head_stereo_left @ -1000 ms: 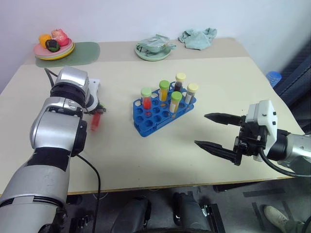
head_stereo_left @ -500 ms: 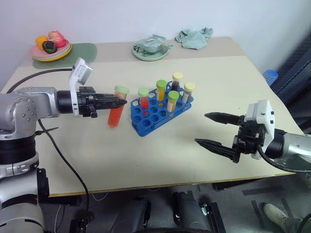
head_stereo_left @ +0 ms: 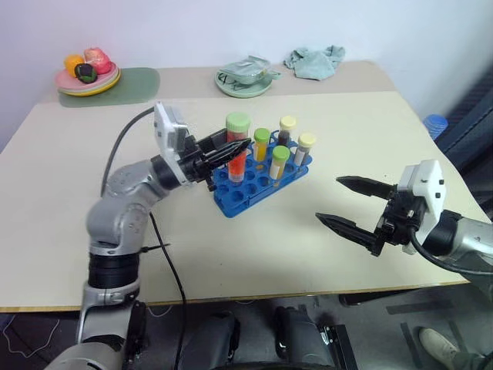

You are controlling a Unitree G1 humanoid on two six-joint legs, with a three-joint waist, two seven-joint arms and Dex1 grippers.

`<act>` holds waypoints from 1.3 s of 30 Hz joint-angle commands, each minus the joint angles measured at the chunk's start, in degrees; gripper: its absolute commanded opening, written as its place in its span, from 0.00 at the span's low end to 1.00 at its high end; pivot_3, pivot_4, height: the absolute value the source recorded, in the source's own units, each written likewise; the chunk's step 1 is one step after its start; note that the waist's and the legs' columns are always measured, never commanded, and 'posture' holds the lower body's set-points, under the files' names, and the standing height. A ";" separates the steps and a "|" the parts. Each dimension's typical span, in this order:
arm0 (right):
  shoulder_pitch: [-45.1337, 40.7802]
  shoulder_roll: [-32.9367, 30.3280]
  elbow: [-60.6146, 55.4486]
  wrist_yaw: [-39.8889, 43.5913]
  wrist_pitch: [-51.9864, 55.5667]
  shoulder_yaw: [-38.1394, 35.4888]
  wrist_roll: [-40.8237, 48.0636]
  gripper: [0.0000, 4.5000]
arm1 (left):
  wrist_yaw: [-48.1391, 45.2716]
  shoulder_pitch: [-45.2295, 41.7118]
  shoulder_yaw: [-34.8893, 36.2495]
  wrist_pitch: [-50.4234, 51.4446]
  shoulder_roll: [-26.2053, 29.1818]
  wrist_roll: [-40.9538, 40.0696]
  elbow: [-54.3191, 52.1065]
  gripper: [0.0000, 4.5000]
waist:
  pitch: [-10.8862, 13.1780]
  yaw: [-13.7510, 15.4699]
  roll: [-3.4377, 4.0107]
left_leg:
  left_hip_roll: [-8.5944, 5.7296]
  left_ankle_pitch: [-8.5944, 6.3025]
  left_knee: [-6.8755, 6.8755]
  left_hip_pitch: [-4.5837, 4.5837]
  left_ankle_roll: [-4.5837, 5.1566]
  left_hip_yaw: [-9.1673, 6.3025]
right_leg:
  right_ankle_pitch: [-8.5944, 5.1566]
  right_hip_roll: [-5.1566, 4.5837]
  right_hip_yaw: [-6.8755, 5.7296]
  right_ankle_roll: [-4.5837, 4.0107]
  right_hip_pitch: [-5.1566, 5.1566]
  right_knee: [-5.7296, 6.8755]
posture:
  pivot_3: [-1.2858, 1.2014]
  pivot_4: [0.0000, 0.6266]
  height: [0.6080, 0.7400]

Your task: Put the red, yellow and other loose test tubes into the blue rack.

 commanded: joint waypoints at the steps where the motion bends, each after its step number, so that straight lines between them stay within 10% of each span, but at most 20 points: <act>1: 1.91 1.12 -2.75 -3.43 0.14 -3.59 0.64 0.97 | 0.31 0.49 -2.63 -7.84 -1.95 2.96 2.46 0.17 | -0.01 0.04 0.00 | 0.00 -0.01 0.00 0.01 0.02 0.00 | 0.00 0.00 0.00 0.00 0.01 0.00 | 0.52 0.24 1.00; 39: 10.92 3.53 -8.66 -13.32 0.67 -8.96 4.07 0.97 | 3.26 3.10 -11.34 -30.09 -6.99 15.15 28.13 0.17 | -0.21 -0.09 0.20 | 0.01 -0.06 0.00 0.11 0.11 0.00 | 0.00 0.02 0.01 0.01 0.12 -0.03 | 0.52 0.24 1.00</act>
